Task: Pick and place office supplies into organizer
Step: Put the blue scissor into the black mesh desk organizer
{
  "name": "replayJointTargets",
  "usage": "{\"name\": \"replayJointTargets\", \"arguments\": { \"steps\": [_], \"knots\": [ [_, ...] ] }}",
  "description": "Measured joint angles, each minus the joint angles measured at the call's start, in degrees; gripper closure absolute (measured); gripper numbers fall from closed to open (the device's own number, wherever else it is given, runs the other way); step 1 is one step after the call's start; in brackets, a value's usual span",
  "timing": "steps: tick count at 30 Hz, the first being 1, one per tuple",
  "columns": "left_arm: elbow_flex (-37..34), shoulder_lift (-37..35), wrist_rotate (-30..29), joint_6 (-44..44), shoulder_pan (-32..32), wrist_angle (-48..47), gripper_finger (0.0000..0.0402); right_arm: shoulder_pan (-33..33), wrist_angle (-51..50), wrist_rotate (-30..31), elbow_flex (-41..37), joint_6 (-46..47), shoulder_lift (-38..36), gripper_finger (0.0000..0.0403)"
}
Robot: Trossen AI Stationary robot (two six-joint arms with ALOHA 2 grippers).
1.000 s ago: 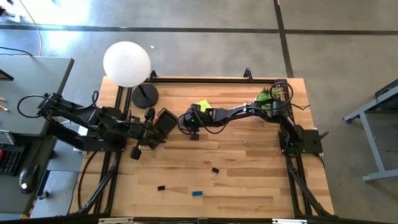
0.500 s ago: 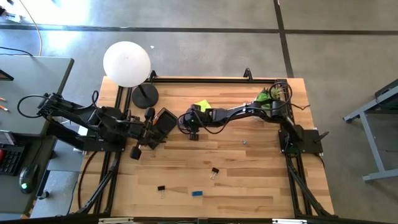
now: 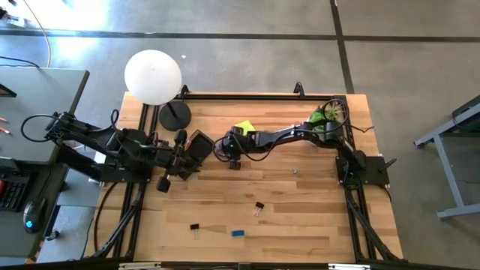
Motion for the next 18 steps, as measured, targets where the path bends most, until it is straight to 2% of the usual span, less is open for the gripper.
{"name": "replayJointTargets", "arguments": {
  "steps": [8, 14, 18],
  "knots": [
    [0.00, -0.01, -0.17, 0.00, 0.02, -0.43, 0.0341, 0.47, -4.62, -3.02, 0.09, 4.23, -0.28, 0.0274],
    [0.00, -0.02, -0.20, 0.00, 0.02, -0.45, 0.0341, 1.52, -5.00, -1.00, 0.00, 4.46, -0.41, 0.0276],
    [0.00, 0.00, -0.17, 0.01, 0.02, -0.57, 0.0341, 2.26, -6.42, 0.17, -0.07, 3.83, -1.01, 0.0293]
  ]
}}
